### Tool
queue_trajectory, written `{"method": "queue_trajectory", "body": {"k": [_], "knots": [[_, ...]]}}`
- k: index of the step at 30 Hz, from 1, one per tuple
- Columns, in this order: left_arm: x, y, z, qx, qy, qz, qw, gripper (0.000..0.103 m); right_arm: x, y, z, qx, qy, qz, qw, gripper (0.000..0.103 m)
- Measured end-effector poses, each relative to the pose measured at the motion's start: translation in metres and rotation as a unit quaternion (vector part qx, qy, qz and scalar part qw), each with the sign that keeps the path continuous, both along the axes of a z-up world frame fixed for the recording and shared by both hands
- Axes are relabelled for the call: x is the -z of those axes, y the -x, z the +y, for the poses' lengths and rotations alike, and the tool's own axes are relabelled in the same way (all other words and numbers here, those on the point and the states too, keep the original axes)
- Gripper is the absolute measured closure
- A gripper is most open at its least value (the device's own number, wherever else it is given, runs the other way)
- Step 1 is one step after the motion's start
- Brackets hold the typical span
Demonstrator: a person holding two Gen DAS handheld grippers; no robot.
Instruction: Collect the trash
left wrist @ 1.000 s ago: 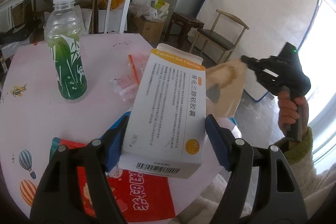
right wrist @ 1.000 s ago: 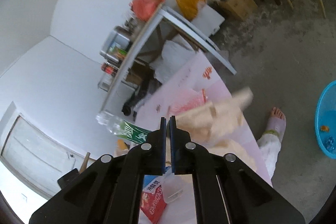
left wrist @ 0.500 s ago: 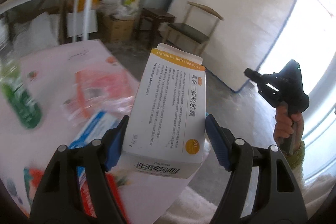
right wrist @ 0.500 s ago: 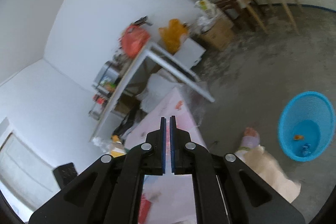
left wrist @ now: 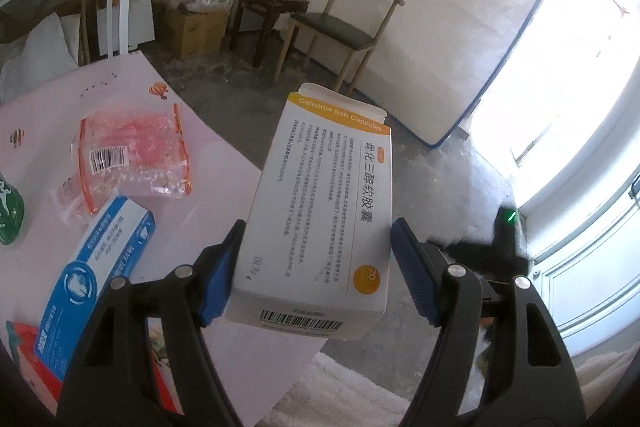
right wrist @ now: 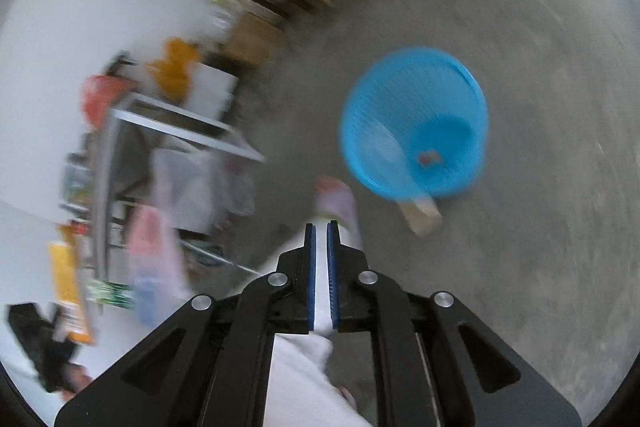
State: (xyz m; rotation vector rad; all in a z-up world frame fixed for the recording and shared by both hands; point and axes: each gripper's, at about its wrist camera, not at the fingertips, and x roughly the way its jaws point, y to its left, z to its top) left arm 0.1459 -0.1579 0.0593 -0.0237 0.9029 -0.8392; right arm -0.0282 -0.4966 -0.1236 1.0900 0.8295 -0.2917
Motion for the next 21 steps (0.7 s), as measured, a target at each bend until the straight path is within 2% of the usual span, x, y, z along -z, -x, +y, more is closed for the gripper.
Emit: {"method": "queue_trajectory", "body": {"k": [3,5,6,7,9,14,18,20,21], "knots": [[0.002,-0.005,0.001,-0.004,-0.006,0.001,1.0000,0.034,0.045,-0.008,0.018,-0.023,0.031,0.075,0.996,0.090],[0.000,-0.009,0.000,-0.006,-0.007,-0.003,1.0000,0.034,0.080,-0.021,0.031,-0.049,0.053,0.109,0.991,0.083],[-0.002,-0.011,0.001,-0.008,-0.007,-0.006,0.9999,0.034,0.094,-0.028,0.036,-0.057,0.068,0.120,0.989,0.074],[-0.003,-0.013,0.001,-0.009,-0.007,-0.008,0.9999,0.034,0.112,-0.038,0.042,-0.069,0.090,0.134,0.984,0.064],[-0.007,-0.017,0.003,-0.013,-0.007,-0.011,0.9998,0.034,0.147,-0.062,0.058,-0.104,0.146,0.172,0.969,0.060],[-0.015,-0.030,0.007,-0.022,-0.011,-0.020,0.9995,0.034,0.222,-0.114,0.078,-0.181,0.236,0.208,0.932,0.049],[-0.016,-0.043,0.011,-0.031,-0.011,-0.011,0.9994,0.034,0.273,-0.159,0.082,-0.195,0.291,0.226,0.909,0.043],[-0.015,-0.049,0.013,-0.034,-0.006,-0.001,0.9994,0.034,0.295,-0.178,0.081,-0.197,0.296,0.235,0.905,0.043],[-0.014,-0.054,0.013,-0.037,-0.005,0.003,0.9993,0.034,0.301,-0.187,0.083,-0.185,0.324,0.235,0.897,0.039]]}}
